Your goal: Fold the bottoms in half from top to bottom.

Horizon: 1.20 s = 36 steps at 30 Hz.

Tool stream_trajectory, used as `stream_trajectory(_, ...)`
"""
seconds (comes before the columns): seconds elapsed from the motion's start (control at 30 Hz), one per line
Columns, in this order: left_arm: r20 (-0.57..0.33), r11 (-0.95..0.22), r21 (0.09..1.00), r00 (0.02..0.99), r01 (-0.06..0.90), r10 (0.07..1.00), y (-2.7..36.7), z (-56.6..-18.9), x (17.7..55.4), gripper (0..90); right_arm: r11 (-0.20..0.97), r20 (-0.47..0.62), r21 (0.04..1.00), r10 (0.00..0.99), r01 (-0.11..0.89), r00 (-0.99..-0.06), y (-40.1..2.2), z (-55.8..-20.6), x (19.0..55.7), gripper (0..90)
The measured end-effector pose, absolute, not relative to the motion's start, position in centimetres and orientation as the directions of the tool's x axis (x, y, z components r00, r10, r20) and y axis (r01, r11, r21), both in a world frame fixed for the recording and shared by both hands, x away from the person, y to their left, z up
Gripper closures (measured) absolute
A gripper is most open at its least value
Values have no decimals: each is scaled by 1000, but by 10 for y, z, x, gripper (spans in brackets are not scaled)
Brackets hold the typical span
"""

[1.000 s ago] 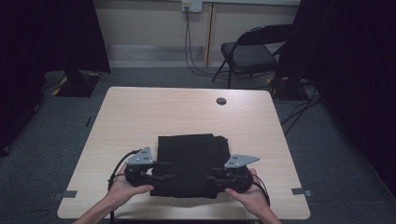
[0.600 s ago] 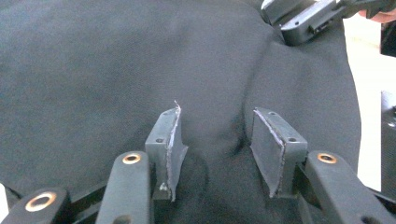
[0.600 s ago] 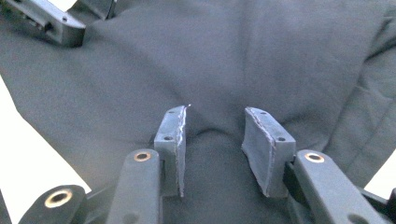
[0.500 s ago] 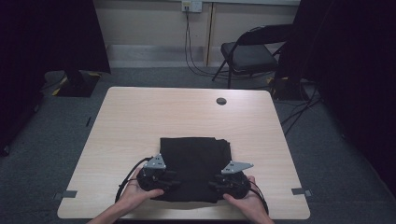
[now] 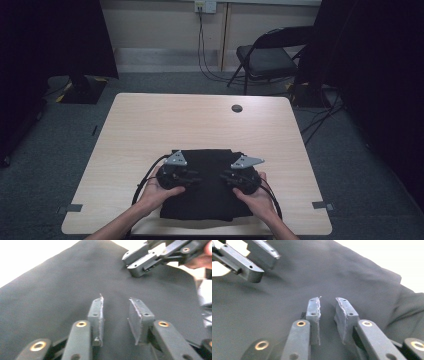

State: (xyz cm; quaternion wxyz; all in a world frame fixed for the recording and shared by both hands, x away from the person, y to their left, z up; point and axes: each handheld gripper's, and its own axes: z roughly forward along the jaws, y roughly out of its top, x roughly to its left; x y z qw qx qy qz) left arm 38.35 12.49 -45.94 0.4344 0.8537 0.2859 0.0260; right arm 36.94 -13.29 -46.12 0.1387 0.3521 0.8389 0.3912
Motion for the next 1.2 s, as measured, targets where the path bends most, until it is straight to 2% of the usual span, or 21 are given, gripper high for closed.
stream_trajectory(0.03, -211, -468, 743, 831, 478, 514, 123, -464, 387, 658, 445, 46, 747, 707, 494, -706, -133, -465, 376, 739)
stream_trajectory(0.1, -169, -512, 724, 838, 463, 519, 121, -475, 388, 657, 446, 54, 725, 723, 525, -689, -136, -474, 385, 741)
stream_trajectory(0.2, -187, -515, 719, 843, 467, 505, 123, -488, 390, 629, 431, 81, 725, 722, 538, -687, -145, -485, 387, 741)
stream_trajectory(0.37, -139, -532, 724, 849, 439, 510, 119, -489, 382, 591, 456, 19, 727, 735, 514, -678, -139, -487, 377, 741)
stream_trajectory(0.5, -164, -551, 704, 857, 449, 489, 119, -486, 376, 614, 445, 90, 712, 709, 543, -699, -144, -486, 372, 737)
stream_trajectory(0.57, -167, -566, 699, 869, 437, 466, 118, -481, 368, 619, 465, 88, 705, 691, 535, -717, -144, -484, 367, 736)
stream_trajectory(0.67, -164, -544, 739, 889, 398, 428, 115, -475, 366, 590, 485, 72, 697, 686, 528, -724, -140, -482, 364, 718)
stream_trajectory(0.73, -172, -540, 746, 896, 390, 409, 113, -474, 368, 619, 489, 69, 697, 683, 525, -727, -140, -481, 364, 700)
stream_trajectory(0.77, -155, -528, 762, 897, 376, 415, 109, -476, 371, 626, 474, 88, 701, 684, 532, -724, -138, -478, 367, 661)
stream_trajectory(0.83, -165, -549, 738, 893, 393, 418, 106, -483, 377, 631, 458, 76, 717, 698, 525, -712, -137, -472, 371, 625)
stream_trajectory(0.97, -198, -539, 729, 883, 422, 425, 107, -489, 382, 648, 424, 84, 749, 701, 509, -708, -132, -459, 390, 482)
stream_trajectory(1.03, -203, -532, 731, 881, 427, 428, 108, -490, 382, 648, 427, 85, 755, 690, 498, -719, -123, -458, 408, 367)
stream_trajectory(1.07, -203, -532, 731, 881, 427, 428, 108, -490, 382, 648, 427, 85, 755, 690, 498, -719, -123, -458, 408, 367)
stream_trajectory(1.1, -204, -528, 731, 877, 432, 436, 107, -490, 381, 651, 438, 99, 745, 672, 502, -734, -113, -460, 424, 299)
stream_trajectory(1.2, -188, -533, 734, 880, 420, 435, 106, -490, 380, 652, 448, 113, 735, 660, 509, -743, -99, -465, 445, 249)
